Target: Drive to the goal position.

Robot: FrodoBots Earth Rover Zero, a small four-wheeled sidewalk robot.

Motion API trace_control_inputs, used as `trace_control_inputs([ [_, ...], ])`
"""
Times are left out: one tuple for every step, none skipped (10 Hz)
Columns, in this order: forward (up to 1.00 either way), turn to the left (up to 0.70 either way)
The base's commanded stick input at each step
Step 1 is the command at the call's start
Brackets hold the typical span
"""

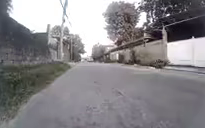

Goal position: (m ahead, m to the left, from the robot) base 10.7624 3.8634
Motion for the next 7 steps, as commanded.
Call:
trace_control_inputs([
  [1.0,0.1],
  [1.0,0.1],
  [1.0,0.1],
  [1.0,0.1],
  [1.0,0.1],
  [1.0,0.1],
  [1.0,0.1],
])
